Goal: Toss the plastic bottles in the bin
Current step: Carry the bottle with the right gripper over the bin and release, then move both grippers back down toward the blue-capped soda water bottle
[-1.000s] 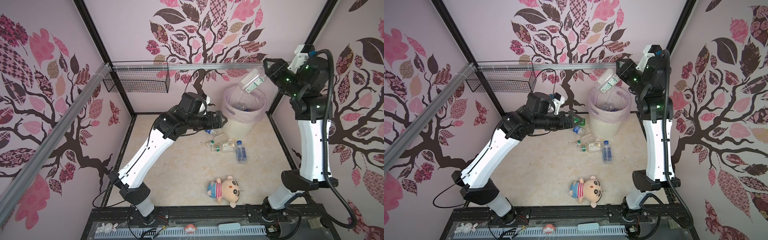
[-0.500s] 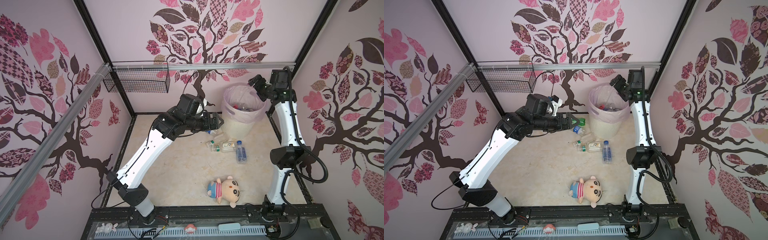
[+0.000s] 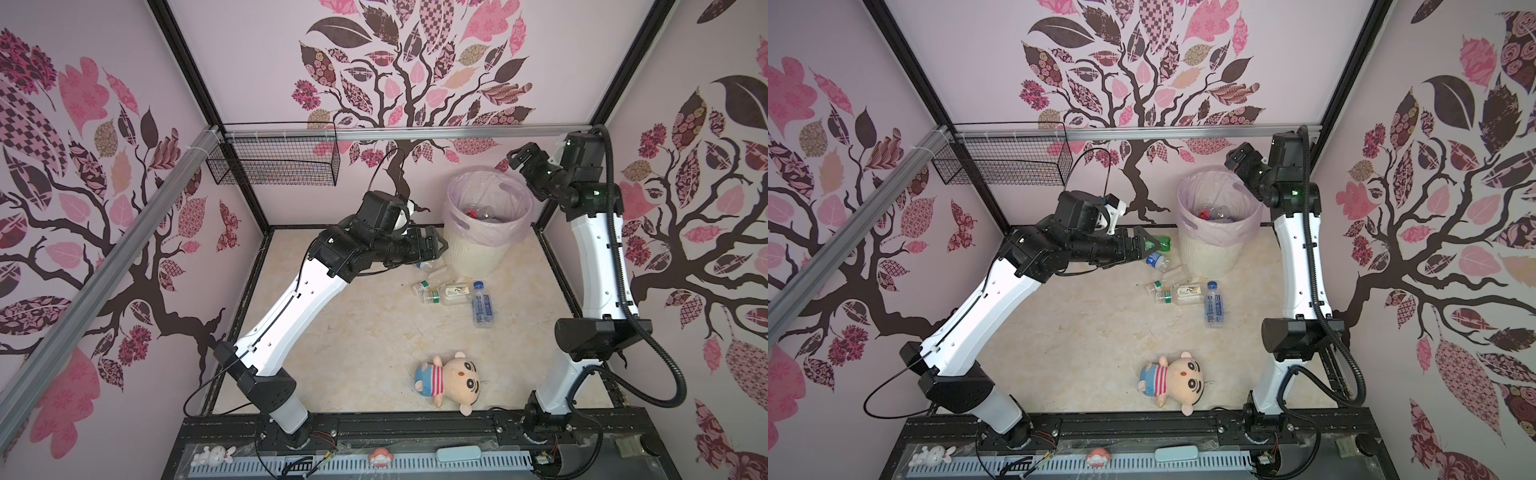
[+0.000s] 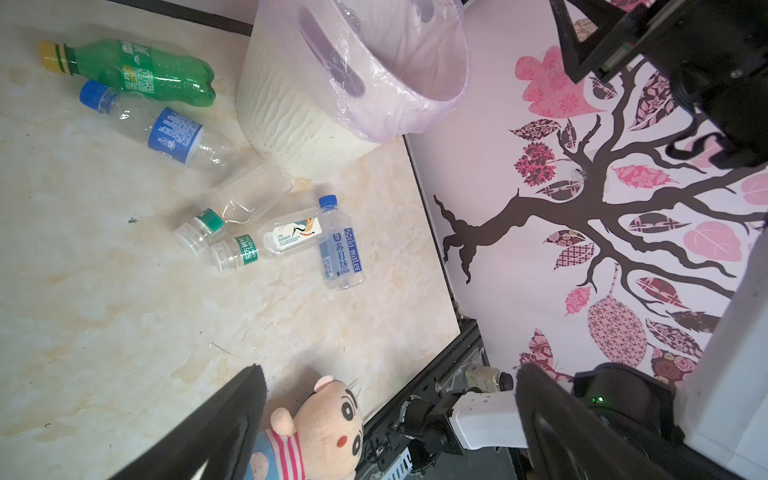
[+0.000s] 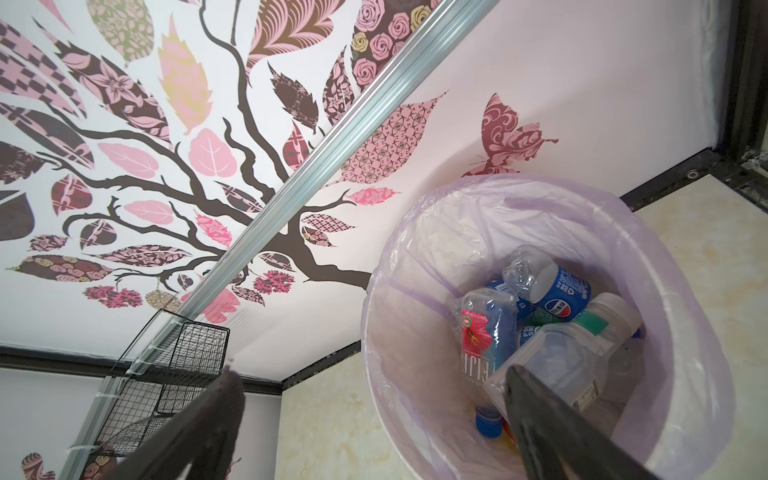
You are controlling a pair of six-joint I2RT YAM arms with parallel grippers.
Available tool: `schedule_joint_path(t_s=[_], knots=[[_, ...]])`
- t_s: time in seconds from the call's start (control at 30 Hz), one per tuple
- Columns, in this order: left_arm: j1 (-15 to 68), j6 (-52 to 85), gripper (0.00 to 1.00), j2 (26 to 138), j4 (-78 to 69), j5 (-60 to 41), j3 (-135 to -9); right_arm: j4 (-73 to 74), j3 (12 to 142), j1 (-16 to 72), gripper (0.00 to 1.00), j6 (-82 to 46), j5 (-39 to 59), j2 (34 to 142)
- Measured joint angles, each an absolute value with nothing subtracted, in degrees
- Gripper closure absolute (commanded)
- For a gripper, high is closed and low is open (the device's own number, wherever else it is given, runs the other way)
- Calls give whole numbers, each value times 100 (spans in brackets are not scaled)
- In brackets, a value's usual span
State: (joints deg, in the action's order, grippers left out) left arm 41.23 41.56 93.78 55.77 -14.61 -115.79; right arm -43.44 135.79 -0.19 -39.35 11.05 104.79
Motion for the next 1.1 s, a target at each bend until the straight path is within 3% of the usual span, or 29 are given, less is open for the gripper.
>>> schedule_joint_path(t_s=[0.47,0.7,1.1], knots=[[4112,4834,3,9465,5199,-1457,-10962,-4731,11139,139,0,-3743,1304,8733],[4040,5310,3,9487,4890,-1708,-9863,-4469,8532,781,0,-3767,1192,7684],[3977,5833,3,9284,4294,-2213,-8820,-3929,5955,814,0,-3472,856,7063]])
